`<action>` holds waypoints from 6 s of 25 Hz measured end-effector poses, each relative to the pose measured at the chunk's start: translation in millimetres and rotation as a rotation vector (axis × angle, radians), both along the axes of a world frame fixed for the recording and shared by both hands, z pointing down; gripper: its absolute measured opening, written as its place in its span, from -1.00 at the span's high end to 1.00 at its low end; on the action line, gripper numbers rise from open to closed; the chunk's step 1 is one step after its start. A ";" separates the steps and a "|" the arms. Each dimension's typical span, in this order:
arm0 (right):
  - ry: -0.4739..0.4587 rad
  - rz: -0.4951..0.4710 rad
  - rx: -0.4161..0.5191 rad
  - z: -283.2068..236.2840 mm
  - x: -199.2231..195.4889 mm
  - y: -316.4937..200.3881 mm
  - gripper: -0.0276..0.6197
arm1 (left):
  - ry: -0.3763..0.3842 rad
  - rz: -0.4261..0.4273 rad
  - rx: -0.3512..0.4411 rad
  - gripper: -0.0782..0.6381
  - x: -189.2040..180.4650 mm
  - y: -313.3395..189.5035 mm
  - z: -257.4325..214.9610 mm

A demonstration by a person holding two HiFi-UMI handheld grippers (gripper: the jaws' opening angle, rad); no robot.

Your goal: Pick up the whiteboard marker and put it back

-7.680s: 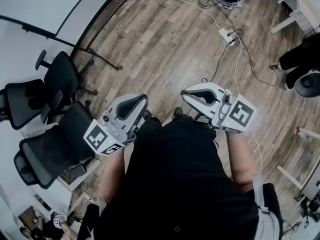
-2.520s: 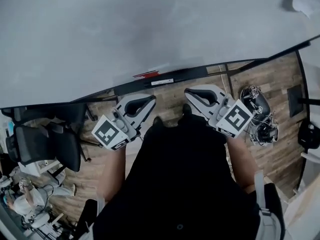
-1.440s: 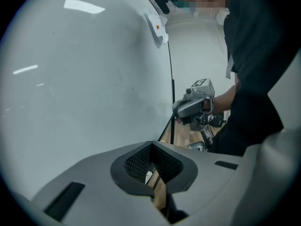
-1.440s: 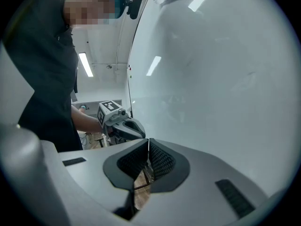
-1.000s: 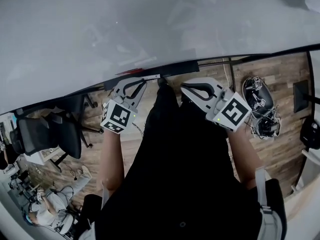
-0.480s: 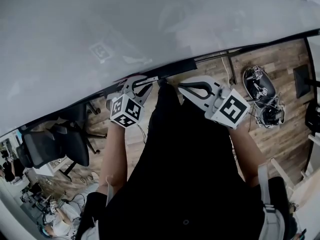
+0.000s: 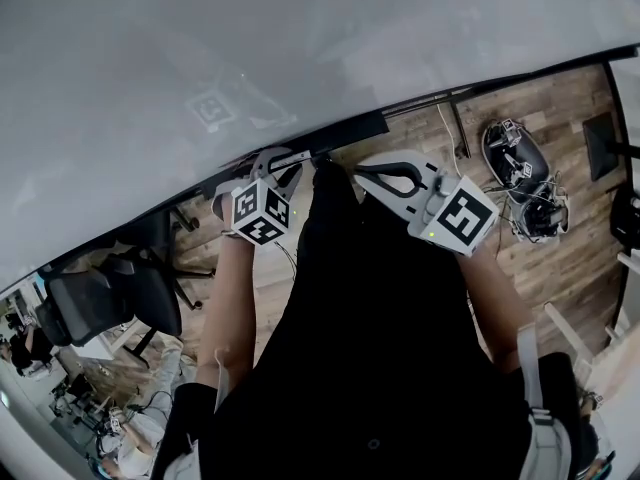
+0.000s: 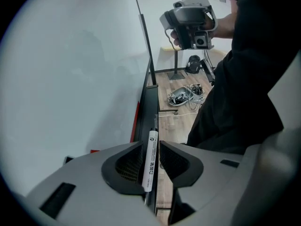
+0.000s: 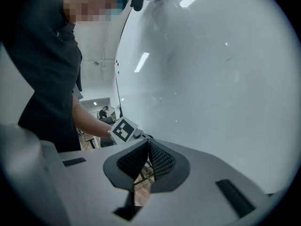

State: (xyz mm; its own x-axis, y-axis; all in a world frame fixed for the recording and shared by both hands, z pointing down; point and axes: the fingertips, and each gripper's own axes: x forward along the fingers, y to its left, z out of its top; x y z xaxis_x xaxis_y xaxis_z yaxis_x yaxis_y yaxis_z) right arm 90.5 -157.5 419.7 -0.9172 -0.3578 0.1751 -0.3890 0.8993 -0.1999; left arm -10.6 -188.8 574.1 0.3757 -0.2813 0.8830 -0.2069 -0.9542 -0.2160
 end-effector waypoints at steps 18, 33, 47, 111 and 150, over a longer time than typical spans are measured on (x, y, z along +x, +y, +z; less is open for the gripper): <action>0.023 -0.039 -0.015 6.0 -7.1 2.9 0.85 | -0.006 -0.061 -0.031 0.50 1.0 -3.9 11.8; 0.032 -0.060 -0.022 12.7 -13.4 7.0 0.85 | -0.028 -0.055 -0.001 0.54 -6.1 -5.9 14.6; 0.030 -0.099 0.025 -3.9 -32.0 5.9 0.85 | 0.171 -0.100 0.096 0.58 4.6 4.3 -36.6; -0.128 -0.282 0.174 -100.1 -42.5 4.9 0.85 | 1.380 -0.462 0.201 0.60 -22.1 36.1 -281.9; -0.099 -0.067 0.092 -65.6 17.5 3.7 0.85 | 0.313 -0.097 0.185 0.60 24.8 2.8 -99.6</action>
